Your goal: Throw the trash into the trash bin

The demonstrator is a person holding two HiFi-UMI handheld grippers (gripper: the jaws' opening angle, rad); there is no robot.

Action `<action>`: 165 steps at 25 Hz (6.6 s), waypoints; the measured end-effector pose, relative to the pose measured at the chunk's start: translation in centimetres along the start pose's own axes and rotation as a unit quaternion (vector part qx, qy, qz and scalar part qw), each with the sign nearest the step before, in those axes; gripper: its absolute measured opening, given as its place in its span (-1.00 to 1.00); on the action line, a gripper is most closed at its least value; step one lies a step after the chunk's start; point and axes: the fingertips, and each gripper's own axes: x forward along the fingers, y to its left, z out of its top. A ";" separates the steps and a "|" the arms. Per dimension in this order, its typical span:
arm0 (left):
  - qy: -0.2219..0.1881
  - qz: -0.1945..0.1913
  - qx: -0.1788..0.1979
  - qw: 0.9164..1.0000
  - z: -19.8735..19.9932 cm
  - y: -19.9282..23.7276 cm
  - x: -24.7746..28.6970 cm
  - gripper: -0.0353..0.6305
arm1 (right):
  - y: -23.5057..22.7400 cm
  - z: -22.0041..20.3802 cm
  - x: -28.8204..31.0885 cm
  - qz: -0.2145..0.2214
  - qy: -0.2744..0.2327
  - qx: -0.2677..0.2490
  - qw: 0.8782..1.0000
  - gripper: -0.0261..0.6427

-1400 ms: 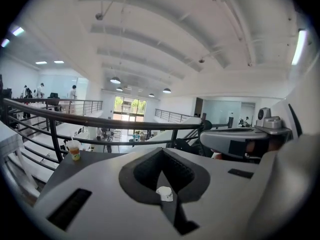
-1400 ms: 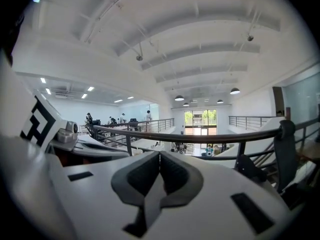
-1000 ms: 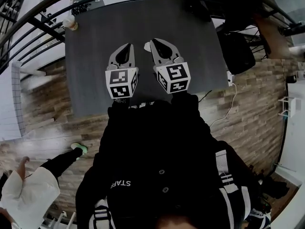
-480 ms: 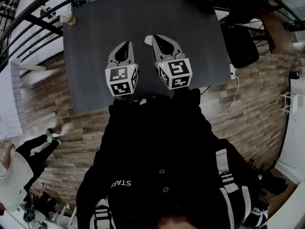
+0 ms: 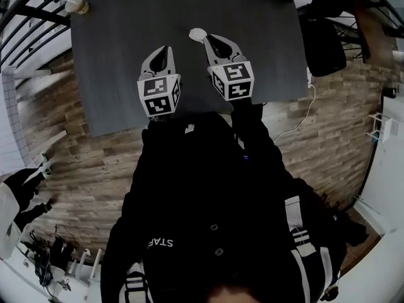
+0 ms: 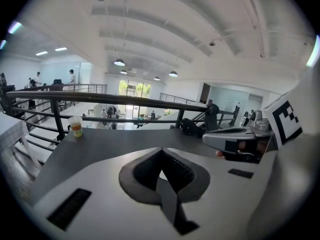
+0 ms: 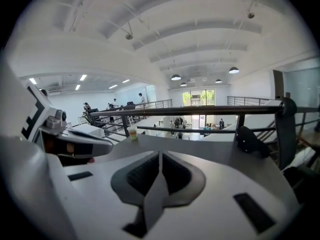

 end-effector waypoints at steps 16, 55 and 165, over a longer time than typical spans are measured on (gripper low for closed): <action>0.078 0.000 -0.028 0.997 -7.4 1.7 5.4 -0.89 | -2.6 -10.3 7.3 0.024 0.129 -0.018 0.991 -0.62; 0.134 0.007 -0.049 0.990 -13.0 2.3 7.3 -0.89 | -4.7 -14.4 9.9 0.008 0.168 -0.061 0.984 -0.27; 0.392 -0.375 0.310 0.781 -57.7 -48.0 9.1 -0.89 | -23.8 -68.9 -33.5 -0.391 0.168 0.406 0.809 -0.19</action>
